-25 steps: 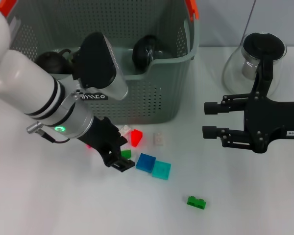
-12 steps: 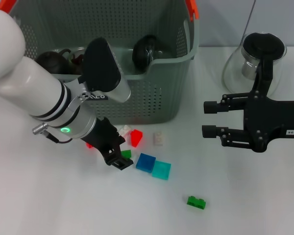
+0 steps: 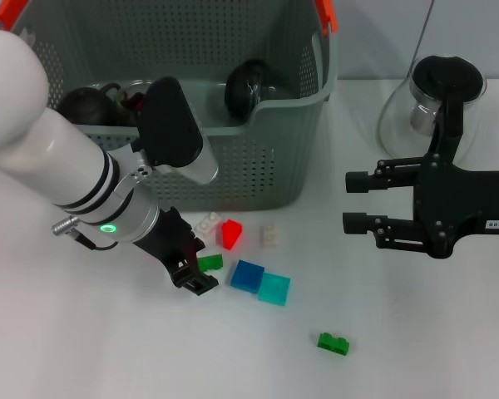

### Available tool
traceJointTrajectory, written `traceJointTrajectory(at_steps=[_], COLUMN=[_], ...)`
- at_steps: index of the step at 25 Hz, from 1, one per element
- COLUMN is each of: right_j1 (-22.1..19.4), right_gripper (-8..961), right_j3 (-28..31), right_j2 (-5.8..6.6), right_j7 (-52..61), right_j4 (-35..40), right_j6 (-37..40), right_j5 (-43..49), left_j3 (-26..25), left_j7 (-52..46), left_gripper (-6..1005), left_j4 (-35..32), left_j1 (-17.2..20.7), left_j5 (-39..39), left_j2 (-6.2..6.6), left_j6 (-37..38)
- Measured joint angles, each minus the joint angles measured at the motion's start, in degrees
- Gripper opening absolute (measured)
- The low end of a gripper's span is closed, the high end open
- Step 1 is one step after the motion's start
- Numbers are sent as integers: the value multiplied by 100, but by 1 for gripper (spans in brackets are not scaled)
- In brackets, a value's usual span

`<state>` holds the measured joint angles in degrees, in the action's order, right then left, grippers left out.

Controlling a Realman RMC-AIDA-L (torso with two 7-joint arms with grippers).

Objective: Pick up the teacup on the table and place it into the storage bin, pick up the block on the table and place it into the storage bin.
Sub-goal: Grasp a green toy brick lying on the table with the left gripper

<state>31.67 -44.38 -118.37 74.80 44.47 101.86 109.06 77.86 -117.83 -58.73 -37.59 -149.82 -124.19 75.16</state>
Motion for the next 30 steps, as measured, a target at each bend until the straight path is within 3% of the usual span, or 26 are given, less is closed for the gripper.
traceJointTrajectory(at_steps=[12, 18, 23, 30], right_j1=[-14, -31, -24, -23], right_gripper=[534, 535, 535, 535], right_j3=[0, 0, 0, 0], right_j2=[-2, 3, 7, 22], right_j7=[0, 0, 0, 0], right_j4=[0, 0, 0, 0], right_j6=[0, 2, 8, 22], right_j5=[2, -11, -10, -23], left_j3=[224, 219, 223, 221], left_j7=[-28, -43, -46, -47], left_gripper=[625, 525, 341, 347], left_j4=[29, 27, 29, 29], left_j1=[-14, -14, -12, -12], left_j5=[-12, -13, -12, -12], left_j2=[-12, -20, -18, -18], left_j6=[-68, -88, -124, -168])
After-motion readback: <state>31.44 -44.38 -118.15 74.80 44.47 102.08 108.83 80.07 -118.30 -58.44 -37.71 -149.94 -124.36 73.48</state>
